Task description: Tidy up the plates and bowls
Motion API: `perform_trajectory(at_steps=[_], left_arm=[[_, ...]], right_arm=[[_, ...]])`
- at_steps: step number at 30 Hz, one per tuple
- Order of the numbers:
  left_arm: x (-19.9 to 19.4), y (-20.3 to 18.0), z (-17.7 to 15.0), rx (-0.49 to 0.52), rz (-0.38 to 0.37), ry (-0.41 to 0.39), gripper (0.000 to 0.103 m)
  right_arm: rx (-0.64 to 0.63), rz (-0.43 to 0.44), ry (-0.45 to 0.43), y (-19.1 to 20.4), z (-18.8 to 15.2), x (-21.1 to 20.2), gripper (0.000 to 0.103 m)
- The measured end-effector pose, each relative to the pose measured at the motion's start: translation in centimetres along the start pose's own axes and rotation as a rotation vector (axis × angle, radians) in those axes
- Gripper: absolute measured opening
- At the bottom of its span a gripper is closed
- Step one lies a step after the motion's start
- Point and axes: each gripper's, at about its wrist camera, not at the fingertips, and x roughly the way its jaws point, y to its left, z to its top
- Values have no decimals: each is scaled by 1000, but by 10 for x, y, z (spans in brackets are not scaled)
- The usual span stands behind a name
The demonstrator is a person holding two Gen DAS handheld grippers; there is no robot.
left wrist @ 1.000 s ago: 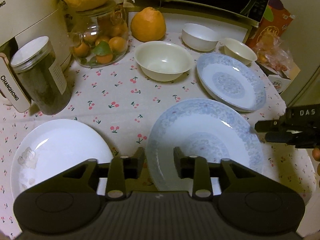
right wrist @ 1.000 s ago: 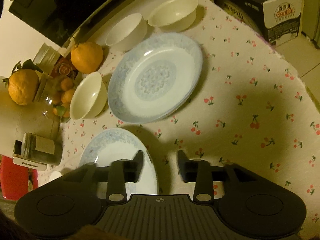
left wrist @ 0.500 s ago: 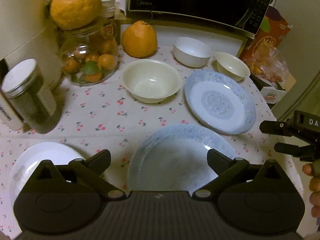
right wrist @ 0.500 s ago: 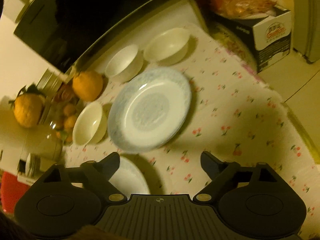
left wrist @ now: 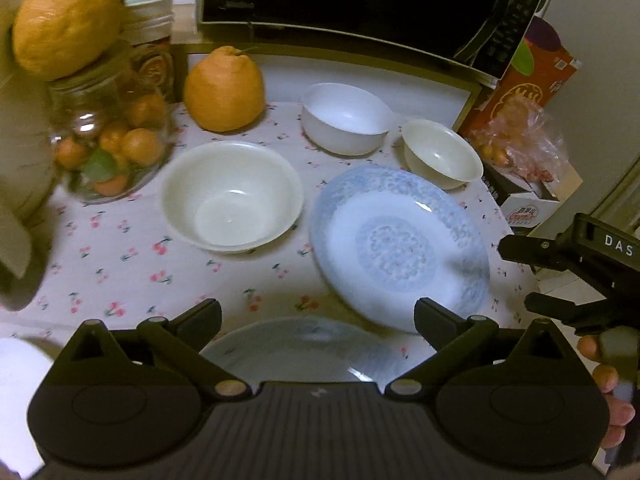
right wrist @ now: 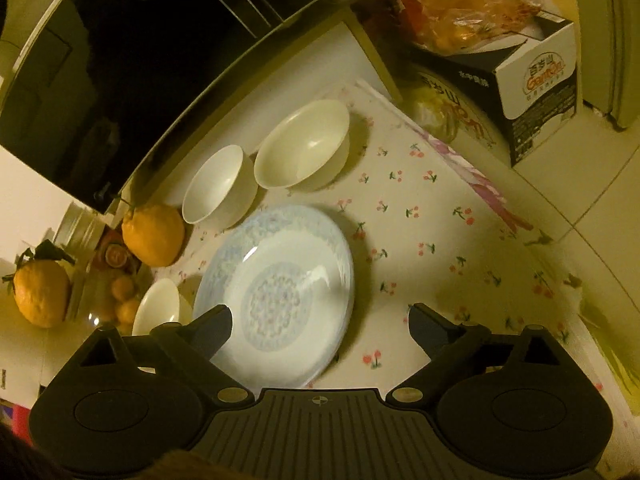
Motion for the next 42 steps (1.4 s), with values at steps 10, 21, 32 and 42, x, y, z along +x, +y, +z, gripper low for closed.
perform_trajectory(at_steps=[10, 21, 32, 42], left_arm=[[33, -8, 4, -30, -43, 4, 89], [51, -2, 7, -73, -39, 0, 51], [58, 1, 7, -95, -28, -3, 29], [60, -1, 6, -101, -27, -8, 18]], right_arm=[[-6, 32, 15, -13, 14, 27, 97], [-35, 60, 2, -18, 19, 44, 64], [-76, 34, 9, -16, 13, 55, 22], [-86, 25, -1, -17, 11, 56, 11]])
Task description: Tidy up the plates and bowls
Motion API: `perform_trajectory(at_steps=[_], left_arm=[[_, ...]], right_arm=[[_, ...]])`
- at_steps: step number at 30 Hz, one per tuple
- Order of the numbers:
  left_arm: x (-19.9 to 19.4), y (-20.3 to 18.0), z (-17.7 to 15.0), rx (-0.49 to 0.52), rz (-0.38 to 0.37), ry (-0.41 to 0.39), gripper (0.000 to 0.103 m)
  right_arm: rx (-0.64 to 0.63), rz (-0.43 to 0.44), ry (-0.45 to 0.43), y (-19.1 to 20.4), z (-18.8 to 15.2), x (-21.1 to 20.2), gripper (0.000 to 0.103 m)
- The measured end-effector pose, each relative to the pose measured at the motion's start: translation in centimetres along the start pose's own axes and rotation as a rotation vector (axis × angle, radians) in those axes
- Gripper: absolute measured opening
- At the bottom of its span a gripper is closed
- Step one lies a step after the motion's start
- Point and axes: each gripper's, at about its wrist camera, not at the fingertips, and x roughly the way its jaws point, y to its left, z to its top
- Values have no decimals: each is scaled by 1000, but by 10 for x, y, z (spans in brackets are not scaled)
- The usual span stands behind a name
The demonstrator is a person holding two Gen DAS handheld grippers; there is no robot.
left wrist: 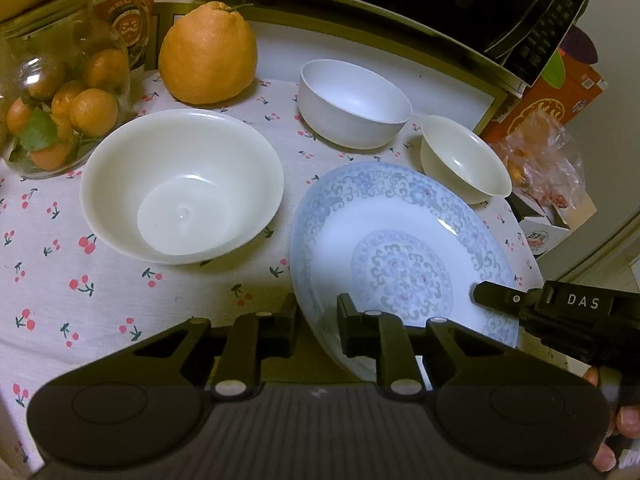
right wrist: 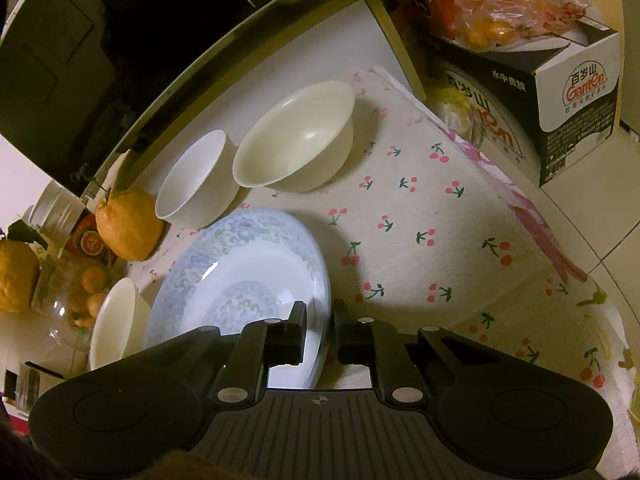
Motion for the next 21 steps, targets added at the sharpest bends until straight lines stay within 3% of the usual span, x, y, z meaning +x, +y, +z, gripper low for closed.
perform_trajectory(at_steps=[21], left_arm=[[-11, 1, -1, 11, -14, -24, 15]], right_arm=[[-19, 8, -27, 7, -2, -15, 12]])
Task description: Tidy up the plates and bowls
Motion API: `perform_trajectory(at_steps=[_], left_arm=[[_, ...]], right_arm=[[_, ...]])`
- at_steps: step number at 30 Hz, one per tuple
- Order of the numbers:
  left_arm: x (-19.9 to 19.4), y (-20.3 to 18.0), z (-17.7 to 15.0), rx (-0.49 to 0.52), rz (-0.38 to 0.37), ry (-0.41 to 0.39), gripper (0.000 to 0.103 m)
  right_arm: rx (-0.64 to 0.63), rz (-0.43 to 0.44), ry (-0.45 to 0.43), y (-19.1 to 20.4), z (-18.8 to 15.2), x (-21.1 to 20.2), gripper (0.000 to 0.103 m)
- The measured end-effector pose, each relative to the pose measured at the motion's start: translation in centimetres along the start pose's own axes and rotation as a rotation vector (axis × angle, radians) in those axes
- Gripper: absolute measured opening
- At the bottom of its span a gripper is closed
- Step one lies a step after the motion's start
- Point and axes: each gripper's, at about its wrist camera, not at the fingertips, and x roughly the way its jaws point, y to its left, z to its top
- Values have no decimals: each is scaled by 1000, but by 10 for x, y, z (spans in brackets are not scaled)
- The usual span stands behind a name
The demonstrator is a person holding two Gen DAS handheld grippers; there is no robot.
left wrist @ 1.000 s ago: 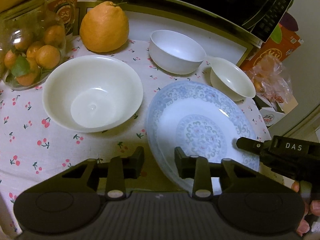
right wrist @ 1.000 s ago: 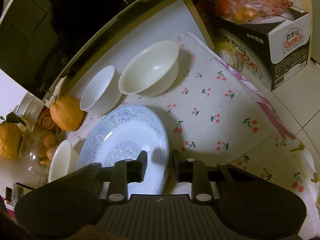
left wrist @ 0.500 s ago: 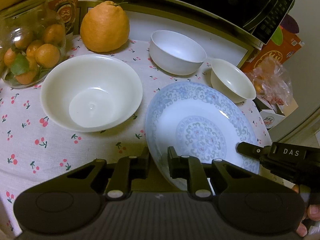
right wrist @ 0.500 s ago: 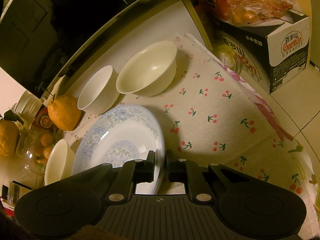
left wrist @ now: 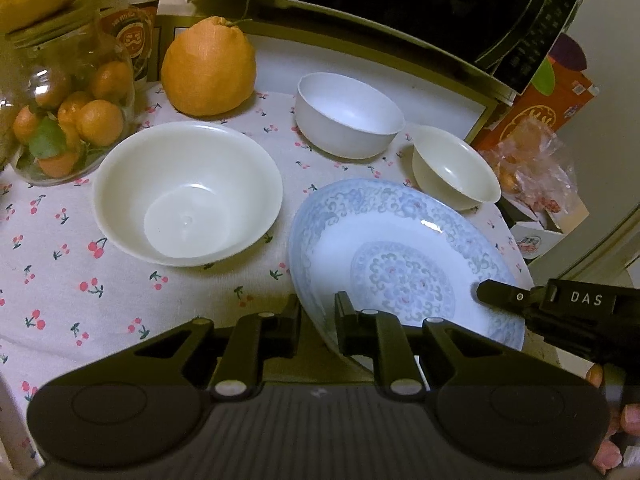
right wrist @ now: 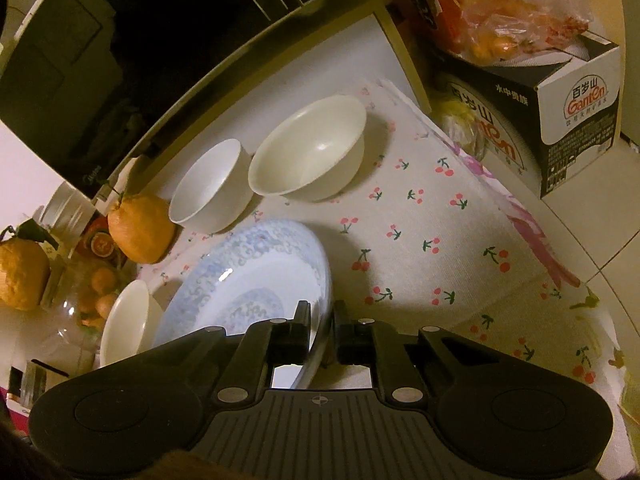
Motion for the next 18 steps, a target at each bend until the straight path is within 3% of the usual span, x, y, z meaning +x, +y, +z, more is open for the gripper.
perform_trajectory(at_steps=[18], left_arm=[[-46, 10, -14, -19, -21, -37, 15]], right_arm=[[-63, 11, -23, 33, -12, -44, 13]])
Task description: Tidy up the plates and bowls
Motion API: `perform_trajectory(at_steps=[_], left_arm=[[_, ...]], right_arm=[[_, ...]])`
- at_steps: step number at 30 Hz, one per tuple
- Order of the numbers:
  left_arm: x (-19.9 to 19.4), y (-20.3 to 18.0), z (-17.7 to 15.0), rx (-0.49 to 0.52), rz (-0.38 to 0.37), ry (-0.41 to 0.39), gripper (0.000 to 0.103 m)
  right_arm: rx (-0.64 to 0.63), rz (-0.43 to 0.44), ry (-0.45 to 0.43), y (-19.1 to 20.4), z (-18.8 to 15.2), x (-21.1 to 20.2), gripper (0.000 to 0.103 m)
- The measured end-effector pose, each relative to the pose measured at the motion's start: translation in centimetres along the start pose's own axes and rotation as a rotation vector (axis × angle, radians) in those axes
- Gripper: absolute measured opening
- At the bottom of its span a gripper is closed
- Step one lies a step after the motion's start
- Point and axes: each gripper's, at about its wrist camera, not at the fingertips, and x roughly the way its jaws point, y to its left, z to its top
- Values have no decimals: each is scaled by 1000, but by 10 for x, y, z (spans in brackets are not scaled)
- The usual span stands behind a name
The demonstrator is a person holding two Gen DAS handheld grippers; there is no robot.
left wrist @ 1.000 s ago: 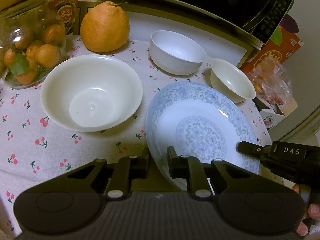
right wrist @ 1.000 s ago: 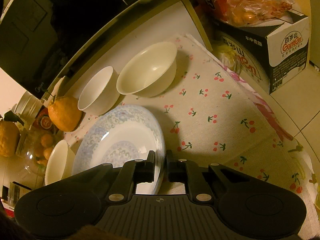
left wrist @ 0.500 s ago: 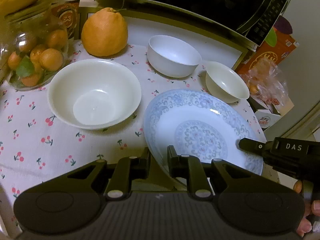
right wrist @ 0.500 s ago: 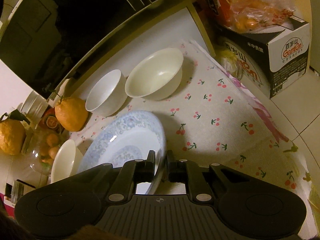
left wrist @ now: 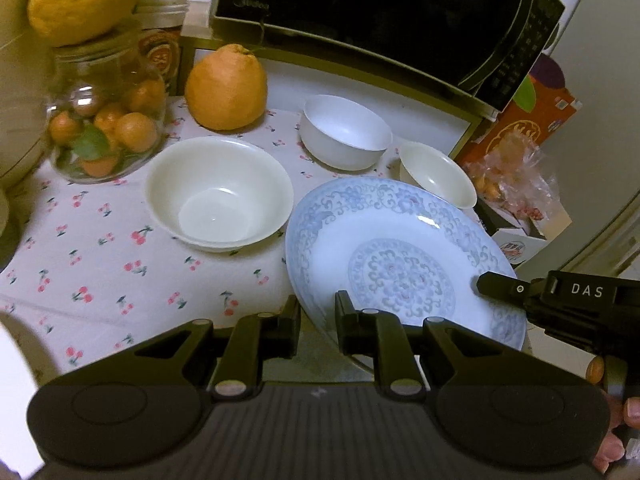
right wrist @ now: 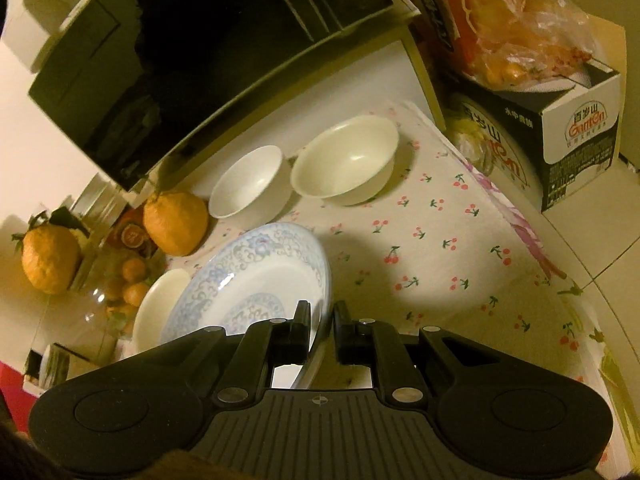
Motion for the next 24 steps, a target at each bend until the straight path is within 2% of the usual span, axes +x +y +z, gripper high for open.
perform_trajectory(at_steps=[14, 24], left_arm=[[-59, 23, -21, 24, 43, 11, 16], [-79, 41, -44, 22, 65, 28, 15]], right_arm=[[-35, 17, 58, 42, -41, -32, 13], [-59, 16, 126, 52, -77, -36, 13]])
